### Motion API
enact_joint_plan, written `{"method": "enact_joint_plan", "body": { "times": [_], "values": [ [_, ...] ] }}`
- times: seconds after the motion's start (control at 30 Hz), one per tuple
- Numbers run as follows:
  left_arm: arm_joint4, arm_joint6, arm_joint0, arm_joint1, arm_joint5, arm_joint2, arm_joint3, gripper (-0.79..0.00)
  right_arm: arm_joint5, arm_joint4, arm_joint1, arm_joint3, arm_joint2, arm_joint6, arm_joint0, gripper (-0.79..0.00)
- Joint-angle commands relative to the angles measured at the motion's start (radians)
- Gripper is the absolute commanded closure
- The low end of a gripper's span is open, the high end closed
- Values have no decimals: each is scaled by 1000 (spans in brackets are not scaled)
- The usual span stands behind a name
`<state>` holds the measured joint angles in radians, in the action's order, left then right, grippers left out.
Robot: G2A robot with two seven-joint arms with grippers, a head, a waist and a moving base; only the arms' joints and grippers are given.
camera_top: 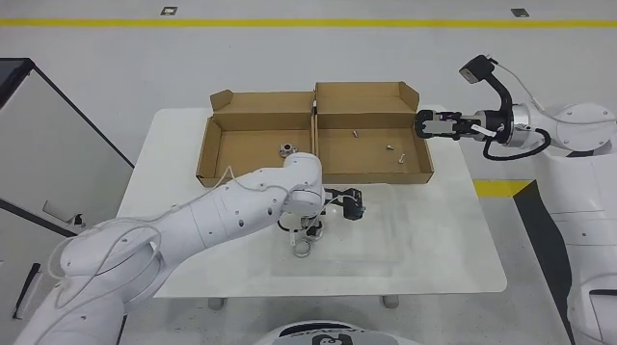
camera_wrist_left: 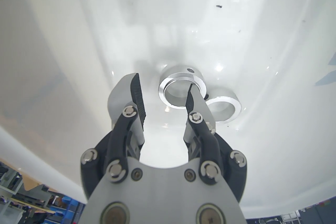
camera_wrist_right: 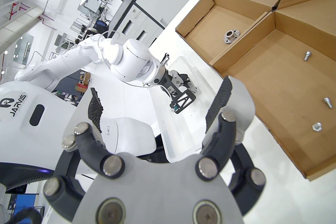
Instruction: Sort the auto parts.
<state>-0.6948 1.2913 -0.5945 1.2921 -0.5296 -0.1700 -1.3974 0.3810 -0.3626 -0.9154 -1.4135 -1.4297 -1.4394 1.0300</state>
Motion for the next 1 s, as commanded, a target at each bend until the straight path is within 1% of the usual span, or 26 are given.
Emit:
{"method": "enact_joint_plan", "body": {
  "times": [0.0, 0.27, 0.57, 0.6, 0.63, 0.67, 0.7, 0.87, 0.97],
  "values": [
    [-1, -14, -3, 1, -13, 0, -2, -379, 0, 0, 0, 0, 0, 0, 0, -785],
    [1, -21, -7, 1, -20, 0, 11, -357, 0, 0, 0, 0, 0, 0, 0, -785],
    [-3, -23, -15, 4, -22, 0, 15, -299, 0, 0, 0, 0, 0, 0, 0, -785],
    [-5, -23, -16, 5, -22, 0, 18, -271, 0, 0, 0, 0, 0, 0, 0, -785],
    [-7, -22, -17, 6, -22, 0, 20, -203, 0, 0, 0, 0, 0, 0, 0, -785],
    [-9, -22, -17, 7, -21, 0, 23, -46, 0, 0, 0, 0, 0, 0, 0, -785],
    [-10, -20, -18, 9, -19, 0, 26, 0, 0, 0, 0, 0, 0, 0, 0, -785],
    [-12, -21, -16, 15, -21, 0, 37, 0, 0, 0, 0, 0, 0, 0, 0, -785],
    [5, -26, 0, 15, -26, 0, 34, 0, 0, 0, 0, 0, 0, 0, 0, -785]
  ]
}}
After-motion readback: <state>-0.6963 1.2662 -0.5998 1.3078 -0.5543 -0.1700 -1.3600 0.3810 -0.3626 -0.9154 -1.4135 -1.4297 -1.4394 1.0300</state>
